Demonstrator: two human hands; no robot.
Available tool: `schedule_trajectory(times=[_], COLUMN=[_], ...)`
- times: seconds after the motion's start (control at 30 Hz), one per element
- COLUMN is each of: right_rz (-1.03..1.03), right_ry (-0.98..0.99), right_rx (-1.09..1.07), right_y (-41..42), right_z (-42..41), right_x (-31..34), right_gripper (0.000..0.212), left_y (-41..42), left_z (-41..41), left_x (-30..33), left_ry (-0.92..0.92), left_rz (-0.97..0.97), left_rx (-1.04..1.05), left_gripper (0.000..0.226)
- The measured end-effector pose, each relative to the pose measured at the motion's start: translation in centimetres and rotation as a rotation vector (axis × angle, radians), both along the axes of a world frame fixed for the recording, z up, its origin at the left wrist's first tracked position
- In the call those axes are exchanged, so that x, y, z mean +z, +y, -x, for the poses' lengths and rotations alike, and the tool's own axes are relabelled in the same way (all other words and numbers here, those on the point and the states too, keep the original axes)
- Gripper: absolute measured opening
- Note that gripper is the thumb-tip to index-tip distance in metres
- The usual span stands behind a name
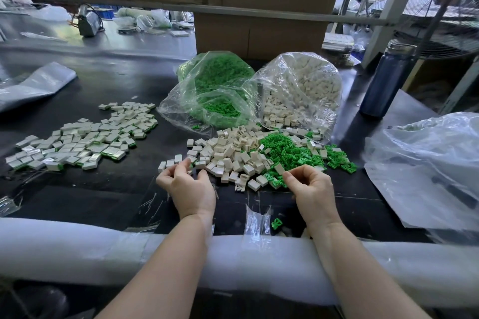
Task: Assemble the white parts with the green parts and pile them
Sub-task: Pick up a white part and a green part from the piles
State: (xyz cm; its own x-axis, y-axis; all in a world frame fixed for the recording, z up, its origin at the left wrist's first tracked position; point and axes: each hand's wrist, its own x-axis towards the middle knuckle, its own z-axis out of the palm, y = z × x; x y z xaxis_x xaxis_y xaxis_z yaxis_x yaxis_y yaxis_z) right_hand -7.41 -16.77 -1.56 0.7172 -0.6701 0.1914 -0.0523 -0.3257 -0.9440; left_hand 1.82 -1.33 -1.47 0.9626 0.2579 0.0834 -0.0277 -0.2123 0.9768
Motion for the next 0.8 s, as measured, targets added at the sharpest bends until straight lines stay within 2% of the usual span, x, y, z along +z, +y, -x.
schedule_trajectory(times=[0.2, 0.4, 0.53, 0.63, 0.7, 0.8], right_rz=[0.057, 0.152, 0.225, 0.279, 0.331, 0.376], right_ry=[0.083, 0.16, 0.213, 0.238, 0.258, 0.286], right_rx=[-0.101, -0.085, -0.055, -0.038, -0.024, 0.007], right_y=[-0.5, -0.5, -0.3, -0.1, 0.0, 0.3], right_z=[-0.2, -0.2, -0.3, -0.3, -0.2, -0.2], right_x=[-0.4, -0.5, -0.5, -0.6, -0.6, -0.5], right_gripper=[0.015, 0.013, 0.013, 0.006, 0.011, 0.016], left_y=[0.0, 0.0, -0.2, -0.5, -0.8, -1.1], left_z=[0.1, 0.4, 0.8, 1.3, 1.5, 1.8], left_x=[0.1, 0.1, 0.0, -0.2, -0.3, -0.5], left_ry=[0.054, 0.041, -0.078, -0.181, -0.249, -0.295], left_rz=[-0.107, -0.202, -0.324, -0.433, -0.494, -0.614], left_rx=[-0.054, -0.098, -0.111, -0.189, -0.276, -0.374], left_gripper=[0.044, 0.048, 0.043, 0.024, 0.016, 0.019])
